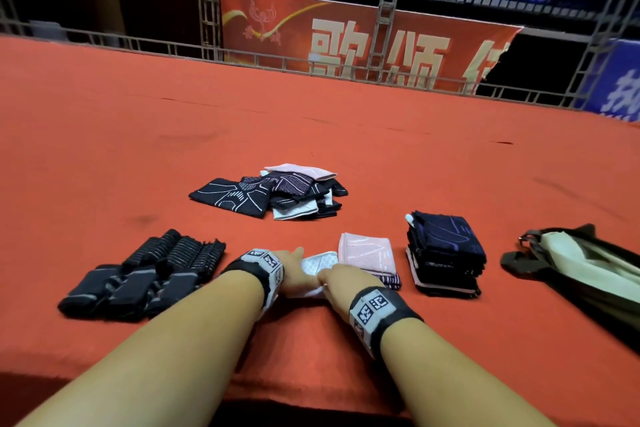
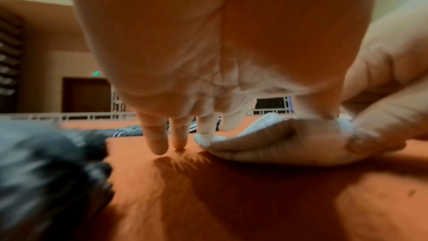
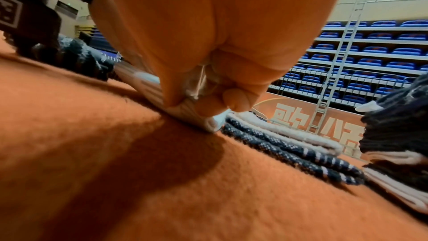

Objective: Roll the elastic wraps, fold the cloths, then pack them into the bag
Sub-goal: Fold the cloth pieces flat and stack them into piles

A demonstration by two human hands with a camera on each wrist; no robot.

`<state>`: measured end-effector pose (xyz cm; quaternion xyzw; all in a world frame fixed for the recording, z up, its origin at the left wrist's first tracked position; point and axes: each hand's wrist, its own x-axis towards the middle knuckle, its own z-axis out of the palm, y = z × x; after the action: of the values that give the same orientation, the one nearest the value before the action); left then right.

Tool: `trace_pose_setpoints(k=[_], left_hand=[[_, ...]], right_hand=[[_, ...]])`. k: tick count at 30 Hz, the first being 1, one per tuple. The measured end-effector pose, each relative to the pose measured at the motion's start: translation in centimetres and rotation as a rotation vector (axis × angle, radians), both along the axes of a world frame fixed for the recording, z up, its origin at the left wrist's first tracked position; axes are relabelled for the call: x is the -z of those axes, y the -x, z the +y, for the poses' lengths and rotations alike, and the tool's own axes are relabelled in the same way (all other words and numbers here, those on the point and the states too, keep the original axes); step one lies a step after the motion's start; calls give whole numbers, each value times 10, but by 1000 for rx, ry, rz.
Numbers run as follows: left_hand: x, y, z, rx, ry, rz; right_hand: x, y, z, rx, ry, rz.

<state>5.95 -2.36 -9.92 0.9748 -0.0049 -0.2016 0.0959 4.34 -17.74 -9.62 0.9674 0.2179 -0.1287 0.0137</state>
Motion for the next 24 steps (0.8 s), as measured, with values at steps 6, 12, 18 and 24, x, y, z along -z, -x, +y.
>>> trace_pose_setpoints(k=[6,12,18,24], left_hand=[[-35,10,25,-19,389,20],[-53,4,35,-181,932,-129],[-61,1,19,-234,1276,-50],[-60,-2,-15,-276,1551,12]], right_hand=[[-21,8,-15,86,-218,-241],[-64,2,-32,194,-562,-285],[-82,-13,-54,472,-1009,-261],[-69,-24,-65,602,-1327,-5]])
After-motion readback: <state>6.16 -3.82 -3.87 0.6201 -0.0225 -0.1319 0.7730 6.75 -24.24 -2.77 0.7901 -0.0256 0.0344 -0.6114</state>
